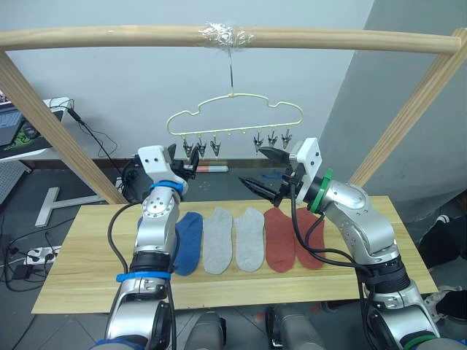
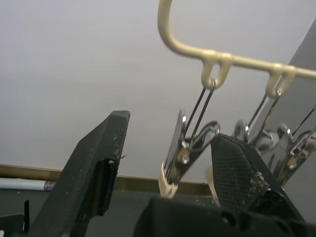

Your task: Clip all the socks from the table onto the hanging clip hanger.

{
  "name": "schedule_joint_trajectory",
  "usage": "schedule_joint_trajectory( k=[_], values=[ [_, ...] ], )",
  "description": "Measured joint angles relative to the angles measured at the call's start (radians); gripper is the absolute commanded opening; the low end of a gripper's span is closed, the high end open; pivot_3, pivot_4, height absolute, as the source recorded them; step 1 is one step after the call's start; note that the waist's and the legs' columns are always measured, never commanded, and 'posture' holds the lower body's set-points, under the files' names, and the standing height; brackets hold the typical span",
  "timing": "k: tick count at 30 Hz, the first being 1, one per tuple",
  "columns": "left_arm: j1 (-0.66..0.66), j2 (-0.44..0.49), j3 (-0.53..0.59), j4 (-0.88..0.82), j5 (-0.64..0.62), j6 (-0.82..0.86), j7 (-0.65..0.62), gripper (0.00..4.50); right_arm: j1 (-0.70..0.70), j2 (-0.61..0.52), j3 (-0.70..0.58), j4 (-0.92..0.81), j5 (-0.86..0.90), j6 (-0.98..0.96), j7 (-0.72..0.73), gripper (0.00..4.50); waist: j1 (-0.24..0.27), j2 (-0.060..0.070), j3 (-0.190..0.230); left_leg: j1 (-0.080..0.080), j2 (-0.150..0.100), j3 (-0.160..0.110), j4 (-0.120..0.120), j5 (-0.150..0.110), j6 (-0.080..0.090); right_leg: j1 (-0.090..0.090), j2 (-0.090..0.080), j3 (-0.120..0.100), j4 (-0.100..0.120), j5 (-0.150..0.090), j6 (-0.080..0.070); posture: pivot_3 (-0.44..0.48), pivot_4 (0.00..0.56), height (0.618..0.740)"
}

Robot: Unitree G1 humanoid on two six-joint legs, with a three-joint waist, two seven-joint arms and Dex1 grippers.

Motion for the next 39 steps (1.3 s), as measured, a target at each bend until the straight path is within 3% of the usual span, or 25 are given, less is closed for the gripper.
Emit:
schedule_joint_trajectory(
  k=[20, 23, 28, 31, 39],
  values=[
    [-0.015, 0.002, -0.003, 0.004, 0.033, -0.011, -0.003, 2.97, -0.017, 0.005, -0.004, -0.007, 0.033, 0.024, -0.007, 4.5, 0.0, -0.001, 0.016, 0.0, 0.0, -0.001, 0.0, 0.0, 0.0, 0.0, 0.0, 0.0, 0.0, 0.0, 0.0, -0.035, 0.203, 0.74],
    [-0.015, 0.006, -0.009, 0.004, 0.038, -0.012, -0.005, 2.45, -0.017, 0.004, -0.004, -0.022, 0.033, 0.033, -0.007, 4.5, 0.0, -0.001, 0.016, 0.0, 0.0, -0.001, 0.0, 0.0, 0.0, 0.0, -0.001, 0.0, 0.0, 0.0, 0.0, -0.035, 0.203, 0.74],
    [-0.015, 0.006, -0.009, 0.004, 0.038, -0.012, -0.005, 0.84, -0.016, 0.005, -0.004, -0.023, 0.034, 0.039, -0.012, 4.5, 0.0, -0.001, 0.016, -0.001, 0.0, -0.001, 0.0, 0.0, 0.0, 0.0, -0.001, 0.0, 0.0, 0.0, 0.0, -0.037, 0.203, 0.74],
    [-0.015, 0.006, -0.009, 0.004, 0.036, -0.014, -0.007, 0.24, -0.016, 0.006, -0.01, -0.029, 0.036, 0.049, -0.019, 4.5, 0.0, -0.001, 0.016, -0.001, 0.0, -0.001, 0.0, 0.0, 0.0, 0.0, -0.001, 0.0, 0.0, 0.0, 0.0, -0.035, 0.201, 0.74],
    [-0.015, 0.006, -0.009, 0.003, 0.036, -0.015, -0.02, 0.23, -0.015, 0.012, -0.017, -0.034, 0.043, 0.06, -0.03, 4.5, 0.0, -0.001, 0.016, -0.001, 0.0, -0.001, 0.0, 0.0, 0.0, 0.0, -0.001, 0.0, 0.0, 0.0, 0.0, -0.035, 0.201, 0.74]
  ],
)
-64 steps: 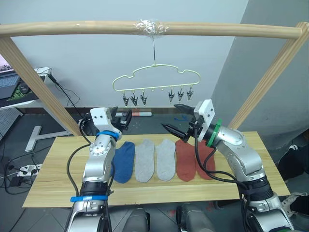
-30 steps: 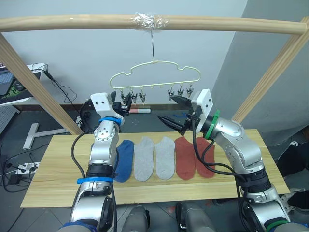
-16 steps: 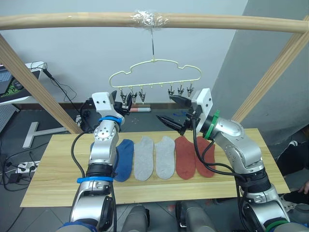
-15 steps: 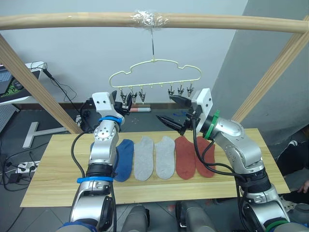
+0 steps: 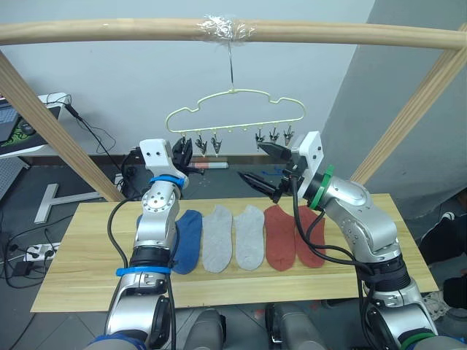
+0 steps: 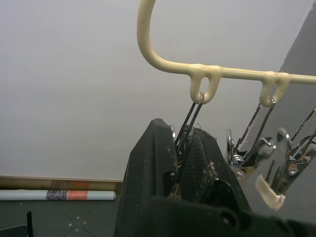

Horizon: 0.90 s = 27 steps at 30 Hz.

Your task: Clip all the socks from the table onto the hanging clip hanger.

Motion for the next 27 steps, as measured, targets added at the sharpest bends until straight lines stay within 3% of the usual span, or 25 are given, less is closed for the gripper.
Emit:
schedule_joint_trajectory(
  k=[8, 12, 20, 27],
  values=[
    [0.023, 0.005, 0.0, -0.035, -0.002, 0.026, -0.024, 0.23, 0.044, 0.0, 0.0, -0.008, -0.001, 0.005, -0.002, 4.5, 0.0, 0.0, 0.0, 0.0, 0.0, 0.0, 0.0, 0.0, 0.0, 0.0, 0.0, 0.0, 0.0, 0.0, 0.0, -0.024, 0.188, 0.74],
    [0.039, 0.01, 0.002, -0.067, -0.006, 0.04, -0.025, 0.23, 0.154, -0.062, 0.002, 0.015, -0.074, 0.011, -0.05, 4.5, 0.005, 0.0, 0.0, -0.001, -0.001, -0.001, 0.0, 0.0, 0.0, 0.0, -0.002, 0.001, 0.0, 0.0, 0.0, -0.024, 0.186, 0.74],
    [0.073, 0.013, 0.007, -0.107, -0.016, 0.07, -0.028, 0.23, 0.288, -0.141, 0.004, 0.251, -0.253, -0.032, -0.146, 4.5, -0.002, 0.0, 0.0, 0.001, 0.0, 0.004, 0.0, 0.0, 0.0, -0.001, -0.001, 0.001, 0.001, 0.0, 0.0, -0.02, 0.185, 0.74],
    [0.073, 0.011, 0.001, -0.113, -0.022, 0.092, -0.038, 0.23, 0.23, -0.111, -0.062, 0.506, -0.27, -0.029, -0.177, 4.5, -0.003, 0.0, 0.0, 0.001, 0.0, 0.005, 0.0, 0.0, 0.0, -0.001, 0.0, 0.002, 0.001, 0.0, 0.001, -0.022, 0.188, 0.74]
  ],
)
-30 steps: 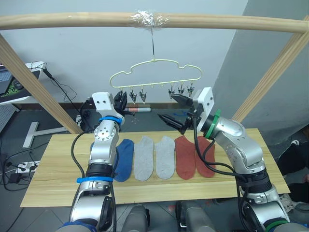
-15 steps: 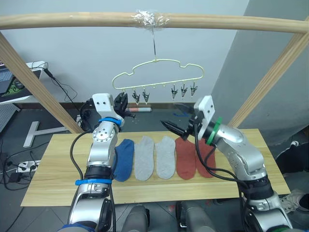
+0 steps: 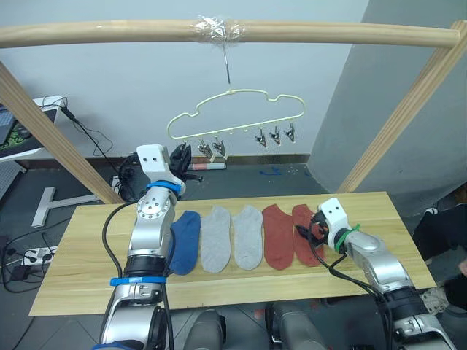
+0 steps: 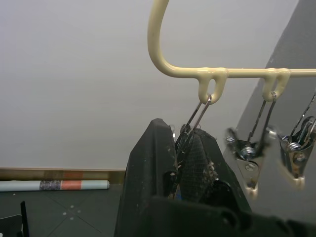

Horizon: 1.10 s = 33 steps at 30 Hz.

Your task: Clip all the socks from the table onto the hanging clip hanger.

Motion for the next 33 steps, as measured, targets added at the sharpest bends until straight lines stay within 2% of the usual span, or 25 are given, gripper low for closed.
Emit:
schedule_joint_trajectory(
  k=[8, 15, 19, 29, 30, 33],
  values=[
    [0.0, -0.003, -0.002, -0.006, 0.0, 0.006, -0.002, 0.23, -0.093, 0.027, -0.008, 0.228, -0.023, -0.071, -0.016, 4.5, 0.001, 0.0, 0.0, 0.0, 0.0, 0.0, 0.0, 0.0, 0.0, 0.0, 0.0, 0.0, 0.0, 0.0, 0.0, -0.008, 0.195, 0.74],
    [0.001, 0.0, -0.001, -0.011, 0.0, 0.015, -0.006, 0.23, -0.118, 0.045, 0.002, 0.3, -0.055, -0.117, -0.002, 4.5, 0.001, 0.0, 0.0, 0.0, 0.0, -0.001, 0.0, 0.0, 0.0, 0.0, 0.0, 0.0, 0.0, 0.0, 0.0, -0.004, 0.196, 0.74],
    [0.002, 0.001, -0.001, -0.013, 0.001, 0.015, -0.006, 0.23, -0.122, 0.048, 0.001, 0.316, -0.057, -0.13, 0.019, 3.65, 0.001, 0.0, 0.0, 0.0, 0.0, -0.001, 0.0, 0.0, 0.0, 0.0, 0.0, 0.0, 0.0, 0.0, 0.0, -0.004, 0.196, 0.74],
    [0.002, 0.004, -0.001, -0.013, -0.002, 0.018, -0.008, 0.23, -0.107, 0.019, 0.025, 0.351, -0.097, -0.218, 0.063, 0.19, 0.003, 0.0, 0.0, 0.001, 0.0, -0.001, 0.0, 0.0, 0.0, 0.002, 0.0, 0.0, 0.0, 0.0, 0.0, -0.005, 0.195, 0.74],
    [0.002, 0.004, -0.001, -0.015, -0.005, 0.021, -0.009, 0.23, -0.1, 0.009, 0.026, 0.347, -0.1, -0.227, 0.07, 0.01, 0.003, 0.0, 0.0, 0.001, 0.0, -0.001, 0.0, 0.0, 0.0, 0.002, 0.0, 0.0, 0.0, 0.0, 0.0, -0.005, 0.195, 0.74],
    [0.01, 0.003, 0.012, -0.039, -0.047, 0.051, -0.03, 0.23, -0.067, -0.034, 0.037, 0.318, -0.114, -0.255, 0.098, 0.01, 0.004, 0.0, 0.0, 0.001, 0.0, -0.001, 0.0, 0.0, 0.0, 0.002, 0.0, 0.0, 0.0, 0.0, 0.0, -0.005, 0.194, 0.74]
  ],
)
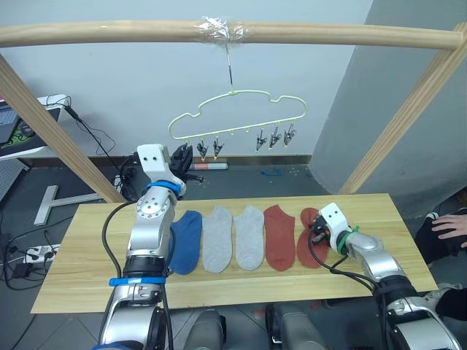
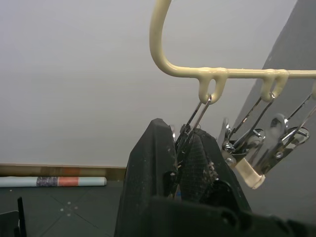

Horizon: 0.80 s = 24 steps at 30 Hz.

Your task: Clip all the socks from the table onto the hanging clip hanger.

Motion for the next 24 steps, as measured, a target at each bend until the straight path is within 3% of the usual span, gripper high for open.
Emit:
schedule_joint_trajectory(
  k=[6, 10, 13, 18, 24],
  values=[
    [0.017, -0.008, 0.076, -0.077, -0.211, 0.174, -0.087, 0.23, 0.069, -0.082, 0.018, -0.12, -0.016, 0.008, 0.094, 0.01, -0.004, 0.0, 0.0, 0.0, 0.001, 0.0, 0.0, 0.0, 0.0, 0.0, 0.0, 0.0, 0.0, 0.0, 0.0, -0.004, 0.199, 0.74],
    [0.013, -0.001, 0.228, -0.129, -0.58, 0.528, -0.113, 0.23, 0.064, -0.06, 0.027, -0.455, 0.145, 0.211, 0.241, 0.01, -0.026, 0.001, 0.003, 0.0, 0.003, -0.001, 0.0, 0.0, 0.0, -0.001, 0.003, -0.001, 0.002, 0.0, 0.0, -0.013, 0.198, 0.74],
    [0.01, 0.022, 0.295, -0.146, -0.739, 0.685, -0.097, 0.23, 0.008, 0.016, 0.033, -0.622, 0.251, 0.364, 0.257, 0.01, -0.027, 0.0, 0.003, 0.0, 0.003, -0.005, 0.0, 0.0, -0.001, -0.001, 0.006, -0.002, 0.002, 0.0, 0.0, -0.013, 0.198, 0.74],
    [0.006, 0.036, 0.347, -0.173, -0.891, 0.8, -0.043, 0.23, -0.051, 0.132, 0.073, -0.679, 0.31, 0.504, 0.212, 0.01, -0.007, 0.0, 0.004, -0.002, 0.002, -0.01, 0.0, 0.0, -0.002, -0.001, 0.005, -0.002, 0.001, 0.0, 0.0, -0.005, 0.196, 0.74],
    [0.007, 0.034, 0.351, -0.203, -0.947, 0.824, 0.0, 0.23, -0.11, 0.22, 0.085, -0.66, 0.336, 0.563, 0.181, 0.01, 0.001, 0.0, 0.004, -0.002, -0.001, -0.012, 0.0, 0.0, -0.004, -0.001, -0.001, -0.002, -0.001, 0.0, 0.0, 0.019, 0.194, 0.74]
  ],
)
